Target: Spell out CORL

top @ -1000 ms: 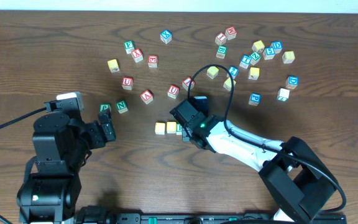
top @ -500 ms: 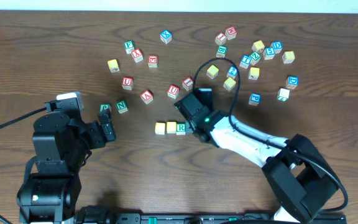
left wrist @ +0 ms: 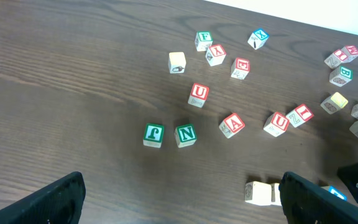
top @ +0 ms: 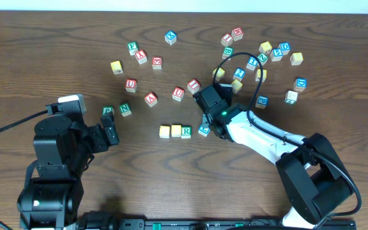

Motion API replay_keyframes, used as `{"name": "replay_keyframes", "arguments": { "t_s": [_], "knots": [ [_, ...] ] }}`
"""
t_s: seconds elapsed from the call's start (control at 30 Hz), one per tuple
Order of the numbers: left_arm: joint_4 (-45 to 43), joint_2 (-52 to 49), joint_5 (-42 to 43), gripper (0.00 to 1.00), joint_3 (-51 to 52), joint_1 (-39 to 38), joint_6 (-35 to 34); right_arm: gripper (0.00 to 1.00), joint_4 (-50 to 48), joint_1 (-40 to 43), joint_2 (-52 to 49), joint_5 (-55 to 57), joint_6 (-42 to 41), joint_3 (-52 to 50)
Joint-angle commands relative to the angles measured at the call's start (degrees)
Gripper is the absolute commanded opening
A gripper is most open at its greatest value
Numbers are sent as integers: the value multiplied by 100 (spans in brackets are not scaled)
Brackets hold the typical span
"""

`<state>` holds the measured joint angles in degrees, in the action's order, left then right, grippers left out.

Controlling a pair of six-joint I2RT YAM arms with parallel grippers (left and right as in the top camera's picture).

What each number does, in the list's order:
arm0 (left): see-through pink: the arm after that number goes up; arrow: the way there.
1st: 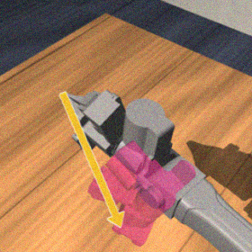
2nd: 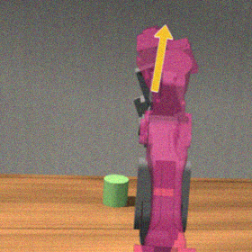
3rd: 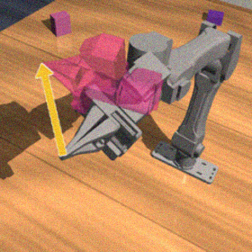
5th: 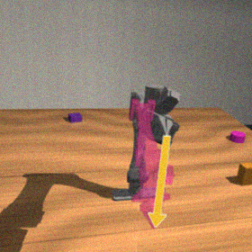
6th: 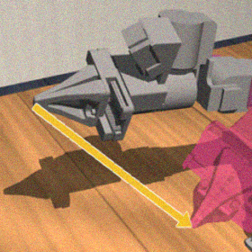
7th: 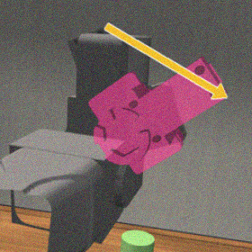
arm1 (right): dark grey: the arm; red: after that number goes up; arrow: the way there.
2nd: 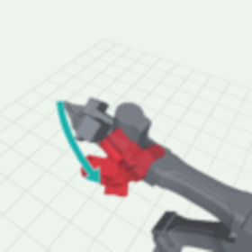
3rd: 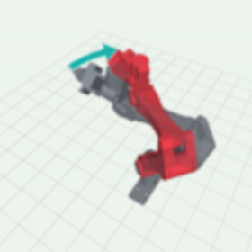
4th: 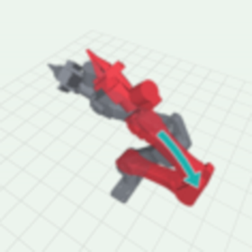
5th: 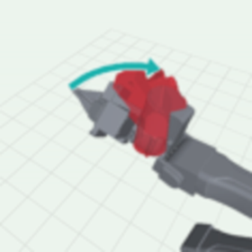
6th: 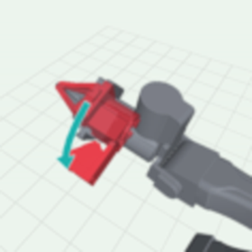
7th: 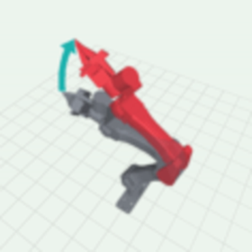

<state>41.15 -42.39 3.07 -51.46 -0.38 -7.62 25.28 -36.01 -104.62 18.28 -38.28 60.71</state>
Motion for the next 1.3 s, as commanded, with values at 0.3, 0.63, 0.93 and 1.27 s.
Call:
{"name": "replay_keyframes", "arguments": {
  "t_s": [0.3,0.63,0.93,1.27],
  "knots": [
    [0,15,-52,98,-138,33,50,41,129,-245,-50,-382,61,103],
    [0,15,-52,98,-138,33,50,42,94,-350,-50,-199,63,103],
    [0,15,-52,98,-138,33,50,41,157,-153,-50,48,61,103],
    [0,15,-52,98,-138,33,50,39,1244,61,-50,-673,-452,103]
  ]
}}
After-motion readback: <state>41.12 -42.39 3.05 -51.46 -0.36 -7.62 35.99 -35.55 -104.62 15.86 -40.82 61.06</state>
